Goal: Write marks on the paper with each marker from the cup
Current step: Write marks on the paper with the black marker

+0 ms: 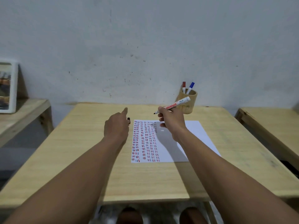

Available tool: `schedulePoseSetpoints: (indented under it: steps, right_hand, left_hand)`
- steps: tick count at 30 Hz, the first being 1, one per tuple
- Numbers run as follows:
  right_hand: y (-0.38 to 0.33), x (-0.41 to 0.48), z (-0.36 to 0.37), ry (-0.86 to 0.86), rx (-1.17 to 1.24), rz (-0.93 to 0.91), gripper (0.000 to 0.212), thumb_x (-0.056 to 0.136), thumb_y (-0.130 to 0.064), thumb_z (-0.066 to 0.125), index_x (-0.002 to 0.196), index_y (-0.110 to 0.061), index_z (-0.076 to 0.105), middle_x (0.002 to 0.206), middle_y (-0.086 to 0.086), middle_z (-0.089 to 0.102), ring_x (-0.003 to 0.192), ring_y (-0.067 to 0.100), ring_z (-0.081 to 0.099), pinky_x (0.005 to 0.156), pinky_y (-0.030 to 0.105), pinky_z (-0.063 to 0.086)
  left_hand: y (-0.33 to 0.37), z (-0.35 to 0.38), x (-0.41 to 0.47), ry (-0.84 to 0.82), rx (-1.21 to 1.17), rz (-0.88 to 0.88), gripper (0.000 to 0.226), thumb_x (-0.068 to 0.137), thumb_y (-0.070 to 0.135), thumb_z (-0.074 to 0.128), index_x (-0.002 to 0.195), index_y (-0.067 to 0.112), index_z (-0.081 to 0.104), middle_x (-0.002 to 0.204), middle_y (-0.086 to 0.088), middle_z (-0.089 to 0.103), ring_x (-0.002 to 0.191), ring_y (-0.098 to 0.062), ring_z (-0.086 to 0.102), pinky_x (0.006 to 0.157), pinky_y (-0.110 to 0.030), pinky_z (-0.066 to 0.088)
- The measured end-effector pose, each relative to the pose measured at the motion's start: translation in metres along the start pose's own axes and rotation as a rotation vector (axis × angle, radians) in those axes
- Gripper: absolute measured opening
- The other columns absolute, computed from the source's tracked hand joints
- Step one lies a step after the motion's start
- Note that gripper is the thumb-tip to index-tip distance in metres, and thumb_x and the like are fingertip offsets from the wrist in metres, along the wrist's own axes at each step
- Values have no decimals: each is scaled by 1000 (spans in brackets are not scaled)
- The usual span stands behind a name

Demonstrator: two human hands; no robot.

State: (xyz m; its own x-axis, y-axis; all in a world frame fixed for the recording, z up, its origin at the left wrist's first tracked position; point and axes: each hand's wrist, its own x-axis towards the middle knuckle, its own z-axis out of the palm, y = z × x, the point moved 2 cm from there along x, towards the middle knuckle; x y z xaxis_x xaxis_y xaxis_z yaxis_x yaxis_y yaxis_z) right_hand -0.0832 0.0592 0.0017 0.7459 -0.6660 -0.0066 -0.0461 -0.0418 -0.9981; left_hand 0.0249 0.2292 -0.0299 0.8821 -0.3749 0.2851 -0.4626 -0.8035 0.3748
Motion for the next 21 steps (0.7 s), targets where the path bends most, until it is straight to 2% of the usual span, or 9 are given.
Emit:
schedulePoseSetpoints:
  steps: [4, 5, 6, 8, 9, 11, 13, 17, 21]
  right_hand:
    - [6, -1, -6, 1, -166, -61, 13, 94, -20, 63, 92, -9, 69, 78, 4, 70, 68, 16, 66, 60, 29, 59]
    - [9, -1, -9, 9, -217, -74, 15, 92, -21, 63, 93, -8, 70, 77, 4, 71, 66, 16, 67, 58, 28, 59]
    - [12, -2, -10, 19, -270, -84, 18, 91, -23, 64, 93, -7, 71, 76, 3, 72, 63, 16, 68, 56, 28, 58]
    - [19, -2, -14, 41, -370, -97, 20, 88, -28, 66, 90, -9, 71, 74, 3, 74, 63, 17, 70, 57, 33, 59]
    - [23, -2, -15, 52, -401, -95, 21, 85, -30, 66, 87, -10, 71, 73, 3, 75, 65, 20, 72, 61, 38, 61]
    - [31, -5, -15, 62, -398, -80, 22, 81, -31, 66, 86, -10, 71, 73, 4, 75, 69, 23, 73, 68, 43, 62]
    - [38, -7, -15, 64, -394, -75, 22, 83, -30, 67, 86, -9, 69, 73, 3, 75, 68, 20, 72, 64, 37, 58]
    - [45, -9, -15, 37, -446, -90, 24, 85, -28, 66, 74, -7, 64, 65, -1, 70, 62, 14, 64, 55, 25, 40]
    - [46, -9, -13, 13, -477, -107, 29, 86, -27, 66, 76, -1, 67, 66, 3, 71, 58, 13, 62, 53, 26, 40]
  left_hand:
    - [-10, 6, -28, -30, 20, -43, 19, 99, 23, 42, 108, 14, 56, 105, -8, 67, 103, -35, 61, 88, -45, 46]
    - [-13, 8, -34, -75, 35, -50, 24, 100, 26, 38, 109, 16, 57, 111, -8, 66, 113, -35, 58, 97, -50, 42]
    - [-16, 12, -39, -132, 71, -52, 34, 102, 31, 33, 121, 19, 57, 125, -9, 62, 128, -35, 50, 108, -55, 33]
    - [-20, 17, -44, -237, 152, -47, 50, 103, 39, 23, 149, 29, 40, 157, -9, 37, 150, -33, 21, 117, -62, 11]
    - [-20, 17, -45, -269, 176, -34, 53, 103, 42, 19, 155, 32, 29, 164, -9, 23, 153, -32, 10, 118, -63, 4]
    - [-20, 18, -45, -304, 195, -4, 56, 103, 45, 14, 158, 35, 16, 167, -9, 9, 154, -32, 0, 118, -64, -2]
    - [-20, 19, -45, -321, 199, -1, 56, 102, 46, 12, 158, 37, 11, 168, -8, 4, 154, -32, -4, 118, -64, -4]
    - [-19, 19, -47, -332, 203, -2, 57, 102, 47, 10, 158, 39, 7, 168, -8, 1, 154, -31, -6, 118, -63, -6]
    - [-19, 19, -48, -312, 213, -3, 57, 101, 47, 10, 158, 39, 9, 168, -8, 2, 154, -31, -5, 118, -63, -5]
